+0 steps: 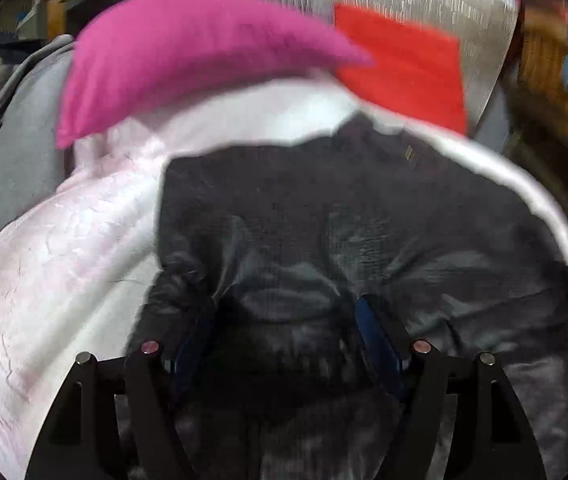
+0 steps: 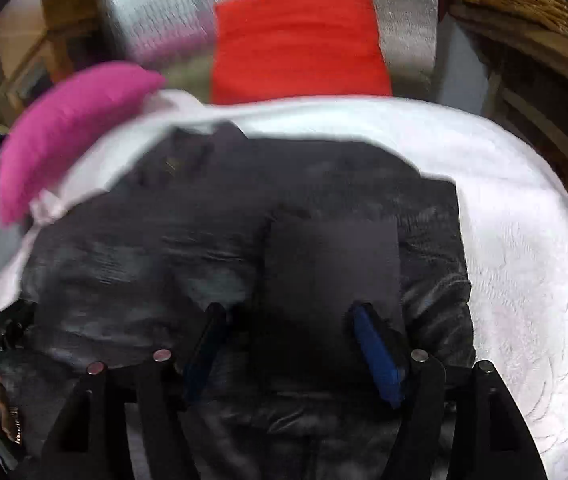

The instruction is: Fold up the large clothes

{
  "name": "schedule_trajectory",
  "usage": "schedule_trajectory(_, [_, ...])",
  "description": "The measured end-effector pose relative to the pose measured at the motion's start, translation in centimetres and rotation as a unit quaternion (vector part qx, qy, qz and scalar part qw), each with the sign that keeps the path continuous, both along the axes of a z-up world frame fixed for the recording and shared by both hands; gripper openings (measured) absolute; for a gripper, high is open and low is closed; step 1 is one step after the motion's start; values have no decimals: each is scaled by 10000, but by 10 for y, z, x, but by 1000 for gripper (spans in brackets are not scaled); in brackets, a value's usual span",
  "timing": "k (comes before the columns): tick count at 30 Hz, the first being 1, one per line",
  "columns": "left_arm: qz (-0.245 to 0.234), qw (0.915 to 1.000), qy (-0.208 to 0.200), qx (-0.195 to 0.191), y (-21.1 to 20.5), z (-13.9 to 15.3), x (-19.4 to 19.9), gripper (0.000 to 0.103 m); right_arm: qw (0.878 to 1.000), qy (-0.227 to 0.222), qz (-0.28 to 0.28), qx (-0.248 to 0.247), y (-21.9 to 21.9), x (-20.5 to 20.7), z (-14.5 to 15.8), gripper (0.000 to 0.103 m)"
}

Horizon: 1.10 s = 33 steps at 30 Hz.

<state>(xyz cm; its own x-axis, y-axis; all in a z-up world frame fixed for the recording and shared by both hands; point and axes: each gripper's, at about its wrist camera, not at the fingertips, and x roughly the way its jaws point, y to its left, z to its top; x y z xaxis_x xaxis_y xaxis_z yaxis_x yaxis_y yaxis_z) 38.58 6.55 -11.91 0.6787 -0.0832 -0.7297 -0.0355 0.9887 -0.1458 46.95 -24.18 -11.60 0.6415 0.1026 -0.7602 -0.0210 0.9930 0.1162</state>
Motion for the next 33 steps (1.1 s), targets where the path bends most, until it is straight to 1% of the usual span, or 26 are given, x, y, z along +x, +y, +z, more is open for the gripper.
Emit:
schedule_trajectory(1, [169,9996,-203,-141,10,7,-13,75,9998,-213,47,18,2,-10,10,71])
schedule_trajectory(2, [276,9987,-310,-289,19,11,-23,77,9994,-327,95,22,5,-16,14,76])
schedule_trajectory(3, [388,9978,-336,-420,28,10,-28,77,9990,-397,179,22,8,-22,15,79])
schedule_trajectory(4, [534,9966,-244,-581,37,5,-29,77,9993,-337,185,-15,10,-22,11,82])
schedule_trajectory(5, [688,9941,135,-827,49,-8,-25,77,9998,-113,148,-84,7,-20,0,82])
schedule_trajectory(6, [722,9874,858,-1114,59,-32,-14,75,9992,385,106,-43,5,-9,-21,82])
schedule_trajectory(7, [718,9896,617,-1087,63,-28,-18,75,9991,419,104,44,-1,-9,-26,82])
schedule_trajectory(8, [728,9911,527,-983,63,-23,-21,75,9997,202,38,88,-1,-14,-19,82])
schedule_trajectory(9, [700,9914,487,-994,64,-14,-26,75,9998,134,9,165,0,-17,-12,82])
schedule_trajectory(10, [595,9903,350,-1210,67,-6,-31,76,9995,48,74,305,1,-23,-4,82])
schedule_trajectory(11, [577,9897,287,-1280,69,-3,-34,76,9993,-99,158,334,3,-30,5,82])
schedule_trajectory(13, [679,9894,198,-1269,72,5,-41,76,9993,-246,123,251,3,-41,17,82])
schedule_trajectory(15, [722,9884,176,-1321,80,9,-46,76,9990,-209,126,384,-2,-53,22,82])
schedule_trajectory(17, [764,9875,212,-1365,84,7,-47,77,9993,-155,-19,333,-11,-57,22,82])
schedule_trajectory(19, [849,9855,272,-1441,90,2,-40,77,9991,-148,-150,375,-23,-53,19,82])
schedule_trajectory(22, [910,9806,385,-1694,99,-2,-15,77,9982,-231,-210,519,-30,-51,21,82])
schedule_trajectory(25, [855,9787,420,-1820,106,-2,13,77,9975,-334,35,628,-18,-48,25,82])
schedule_trajectory(27, [694,9756,626,-1987,111,-10,40,76,9963,-345,303,726,0,-43,25,82])
schedule_trajectory(29, [617,9706,913,-2141,117,-22,66,75,9950,-444,636,625,23,-40,25,82])
schedule_trajectory(30, [617,9693,998,-2160,118,-27,74,74,9941,-476,824,524,39,-36,23,82])
schedule_trajectory(31, [599,9692,1062,-2140,117,-30,79,62,9940,-462,884,450,47,-35,20,82])
schedule_trajectory(32, [564,9705,1103,-2068,117,-32,86,45,9944,-396,919,336,56,-28,14,82])
schedule_trajectory(33, [473,9735,1063,-1968,115,-30,92,34,9956,-207,905,161,63,-18,1,82])
